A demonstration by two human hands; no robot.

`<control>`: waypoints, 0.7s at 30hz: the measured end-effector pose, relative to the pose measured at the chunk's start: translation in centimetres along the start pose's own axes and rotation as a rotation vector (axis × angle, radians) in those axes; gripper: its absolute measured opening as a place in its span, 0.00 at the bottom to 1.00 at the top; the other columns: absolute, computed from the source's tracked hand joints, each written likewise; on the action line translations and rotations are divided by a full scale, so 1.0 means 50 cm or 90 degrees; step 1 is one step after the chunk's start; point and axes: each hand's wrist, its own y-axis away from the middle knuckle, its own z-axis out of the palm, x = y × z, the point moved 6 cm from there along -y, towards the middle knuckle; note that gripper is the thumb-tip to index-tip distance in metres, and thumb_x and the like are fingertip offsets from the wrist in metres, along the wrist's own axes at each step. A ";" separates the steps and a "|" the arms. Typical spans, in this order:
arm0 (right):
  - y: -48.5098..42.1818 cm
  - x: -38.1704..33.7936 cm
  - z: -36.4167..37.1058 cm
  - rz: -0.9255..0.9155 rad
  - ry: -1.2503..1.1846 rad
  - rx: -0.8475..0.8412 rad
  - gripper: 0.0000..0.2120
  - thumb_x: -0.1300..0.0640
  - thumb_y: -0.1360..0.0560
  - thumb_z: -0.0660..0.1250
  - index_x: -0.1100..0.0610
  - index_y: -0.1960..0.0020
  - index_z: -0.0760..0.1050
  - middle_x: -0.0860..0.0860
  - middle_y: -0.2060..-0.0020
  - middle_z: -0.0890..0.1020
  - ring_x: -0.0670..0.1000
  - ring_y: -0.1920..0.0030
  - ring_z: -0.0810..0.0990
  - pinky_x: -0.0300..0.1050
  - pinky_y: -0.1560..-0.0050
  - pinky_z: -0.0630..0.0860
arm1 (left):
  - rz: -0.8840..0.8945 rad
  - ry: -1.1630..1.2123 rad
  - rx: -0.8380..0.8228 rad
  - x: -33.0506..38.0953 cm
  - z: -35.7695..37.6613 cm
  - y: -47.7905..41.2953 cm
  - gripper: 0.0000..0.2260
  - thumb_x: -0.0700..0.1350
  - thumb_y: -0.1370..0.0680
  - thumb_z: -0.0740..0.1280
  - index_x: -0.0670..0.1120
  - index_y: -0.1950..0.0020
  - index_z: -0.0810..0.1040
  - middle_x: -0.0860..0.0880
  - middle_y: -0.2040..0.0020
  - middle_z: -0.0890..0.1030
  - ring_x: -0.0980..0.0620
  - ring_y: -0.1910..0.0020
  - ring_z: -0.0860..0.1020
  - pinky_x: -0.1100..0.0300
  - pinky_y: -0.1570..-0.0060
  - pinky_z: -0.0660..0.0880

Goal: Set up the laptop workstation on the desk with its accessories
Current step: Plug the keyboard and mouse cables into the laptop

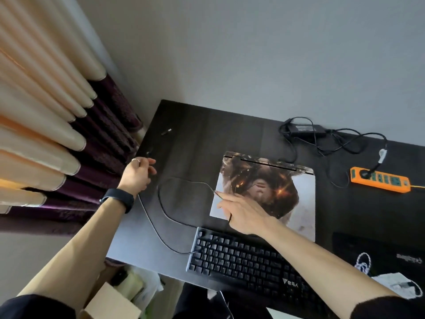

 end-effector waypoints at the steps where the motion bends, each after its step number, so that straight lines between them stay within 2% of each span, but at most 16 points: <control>1: -0.019 -0.034 0.003 -0.022 -0.009 -0.003 0.18 0.60 0.22 0.60 0.51 0.36 0.78 0.45 0.21 0.65 0.57 0.33 0.76 0.54 0.39 0.75 | 0.010 0.006 0.006 -0.002 -0.018 -0.004 0.13 0.45 0.14 0.52 0.42 0.43 0.74 0.47 0.62 0.75 0.51 0.76 0.64 0.67 0.81 0.59; 3: -0.062 -0.085 0.009 -0.015 -0.032 -0.007 0.18 0.56 0.19 0.58 0.49 0.31 0.75 0.44 0.22 0.66 0.56 0.32 0.76 0.60 0.33 0.71 | 0.025 0.002 0.007 -0.011 -0.047 -0.014 0.12 0.44 0.14 0.52 0.41 0.44 0.74 0.47 0.62 0.76 0.50 0.77 0.65 0.68 0.82 0.60; 5: -0.111 -0.117 0.016 0.043 -0.035 -0.041 0.20 0.53 0.17 0.56 0.49 0.25 0.67 0.46 0.24 0.67 0.58 0.33 0.76 0.60 0.35 0.70 | 0.048 -0.028 -0.012 -0.023 -0.068 -0.025 0.12 0.43 0.14 0.52 0.41 0.45 0.73 0.47 0.62 0.77 0.54 0.80 0.68 0.67 0.82 0.63; 8: -0.176 -0.129 0.039 0.109 0.012 -0.106 0.34 0.61 0.21 0.61 0.51 0.19 0.51 0.53 0.25 0.65 0.64 0.36 0.77 0.59 0.40 0.74 | 0.087 -0.037 -0.038 -0.042 -0.074 -0.040 0.10 0.41 0.14 0.53 0.40 0.46 0.73 0.46 0.62 0.78 0.59 0.81 0.69 0.67 0.78 0.68; 11: -0.242 -0.148 0.087 0.130 0.045 -0.183 0.48 0.65 0.25 0.64 0.50 0.18 0.35 0.55 0.19 0.52 0.64 0.36 0.77 0.56 0.42 0.75 | 0.114 -0.053 -0.053 -0.055 -0.079 -0.063 0.09 0.41 0.15 0.55 0.44 0.49 0.74 0.47 0.61 0.80 0.59 0.79 0.72 0.64 0.73 0.71; 13: -0.285 -0.157 0.130 0.152 0.045 -0.213 0.50 0.63 0.25 0.64 0.46 0.20 0.30 0.55 0.18 0.41 0.63 0.35 0.76 0.54 0.43 0.75 | 0.128 -0.086 -0.051 -0.062 -0.080 -0.081 0.09 0.42 0.15 0.57 0.46 0.49 0.75 0.49 0.61 0.81 0.60 0.77 0.73 0.65 0.71 0.72; 15: -0.322 -0.146 0.162 0.206 0.024 -0.204 0.46 0.59 0.22 0.64 0.41 0.19 0.34 0.59 0.19 0.37 0.63 0.34 0.75 0.53 0.42 0.77 | 0.136 -0.132 -0.053 -0.074 -0.075 -0.106 0.08 0.44 0.16 0.57 0.49 0.48 0.76 0.53 0.62 0.82 0.59 0.74 0.75 0.65 0.68 0.74; 17: -0.342 -0.127 0.166 0.254 -0.065 -0.124 0.36 0.54 0.20 0.62 0.38 0.19 0.49 0.59 0.18 0.41 0.61 0.34 0.75 0.52 0.39 0.77 | 0.147 -0.190 -0.067 -0.093 -0.060 -0.134 0.08 0.46 0.16 0.57 0.52 0.49 0.75 0.55 0.61 0.82 0.59 0.69 0.76 0.59 0.61 0.77; 19: -0.354 -0.102 0.141 0.285 -0.199 0.029 0.25 0.51 0.20 0.63 0.41 0.24 0.66 0.56 0.19 0.56 0.57 0.30 0.73 0.47 0.33 0.72 | 0.176 -0.240 -0.086 -0.110 -0.040 -0.166 0.08 0.49 0.16 0.56 0.55 0.48 0.74 0.58 0.61 0.83 0.59 0.64 0.79 0.56 0.56 0.77; 21: -0.355 -0.055 0.122 0.375 -0.389 0.147 0.17 0.48 0.19 0.64 0.48 0.32 0.75 0.52 0.28 0.74 0.52 0.32 0.75 0.43 0.34 0.69 | 0.234 -0.311 -0.112 -0.125 -0.011 -0.189 0.07 0.52 0.17 0.55 0.57 0.46 0.73 0.60 0.58 0.82 0.56 0.56 0.81 0.54 0.53 0.77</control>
